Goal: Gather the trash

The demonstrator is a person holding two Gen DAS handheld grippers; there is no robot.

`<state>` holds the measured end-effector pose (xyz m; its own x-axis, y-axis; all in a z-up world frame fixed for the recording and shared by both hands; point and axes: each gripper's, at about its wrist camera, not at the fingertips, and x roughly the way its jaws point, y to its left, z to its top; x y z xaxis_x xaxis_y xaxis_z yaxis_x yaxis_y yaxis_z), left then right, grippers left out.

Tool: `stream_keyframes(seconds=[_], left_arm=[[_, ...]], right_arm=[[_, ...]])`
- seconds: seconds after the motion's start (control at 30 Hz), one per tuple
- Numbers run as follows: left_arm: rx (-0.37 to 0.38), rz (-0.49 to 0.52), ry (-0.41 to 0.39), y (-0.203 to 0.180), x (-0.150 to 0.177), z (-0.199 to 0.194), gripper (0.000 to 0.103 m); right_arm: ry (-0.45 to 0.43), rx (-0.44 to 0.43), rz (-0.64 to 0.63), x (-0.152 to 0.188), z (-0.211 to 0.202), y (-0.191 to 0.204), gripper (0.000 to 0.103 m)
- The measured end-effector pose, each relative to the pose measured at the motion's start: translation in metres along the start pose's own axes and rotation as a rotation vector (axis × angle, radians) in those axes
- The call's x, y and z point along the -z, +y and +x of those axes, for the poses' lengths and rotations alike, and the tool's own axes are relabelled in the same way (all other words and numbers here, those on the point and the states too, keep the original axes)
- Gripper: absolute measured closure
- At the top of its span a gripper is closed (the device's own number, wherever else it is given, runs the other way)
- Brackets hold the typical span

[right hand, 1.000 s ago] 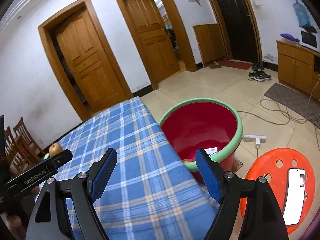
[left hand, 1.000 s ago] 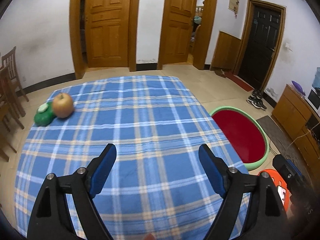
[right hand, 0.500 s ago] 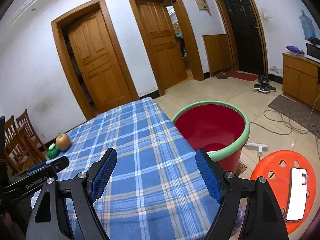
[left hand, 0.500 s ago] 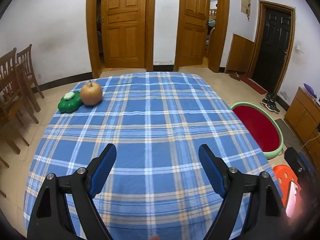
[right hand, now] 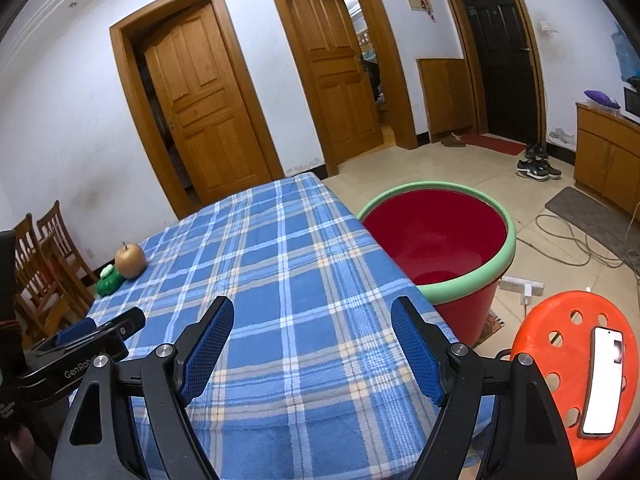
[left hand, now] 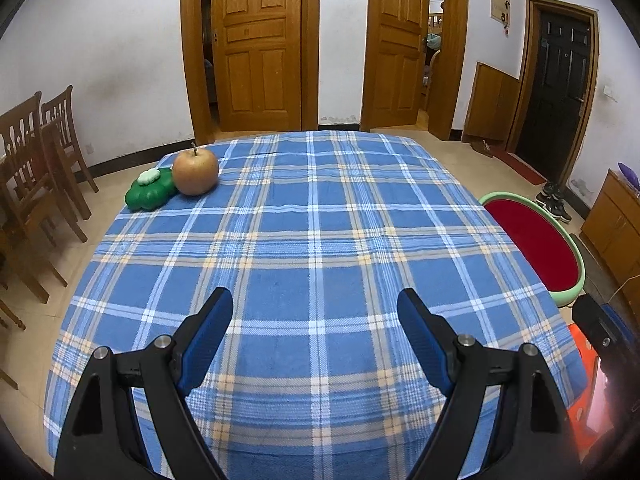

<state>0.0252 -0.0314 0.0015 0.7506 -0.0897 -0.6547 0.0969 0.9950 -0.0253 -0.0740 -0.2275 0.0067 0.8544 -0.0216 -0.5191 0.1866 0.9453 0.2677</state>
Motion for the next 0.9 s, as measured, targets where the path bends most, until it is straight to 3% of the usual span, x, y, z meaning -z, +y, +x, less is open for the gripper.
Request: stream_keyframes(seconds=[0.9], left_arm=[[-0.006, 0.004, 0.004, -0.0006, 0.0003, 0.0046, 0.019]], right_arm=[[0.023, -0.002, 0.008, 0.0029, 0.0065, -0.0032, 0.021]])
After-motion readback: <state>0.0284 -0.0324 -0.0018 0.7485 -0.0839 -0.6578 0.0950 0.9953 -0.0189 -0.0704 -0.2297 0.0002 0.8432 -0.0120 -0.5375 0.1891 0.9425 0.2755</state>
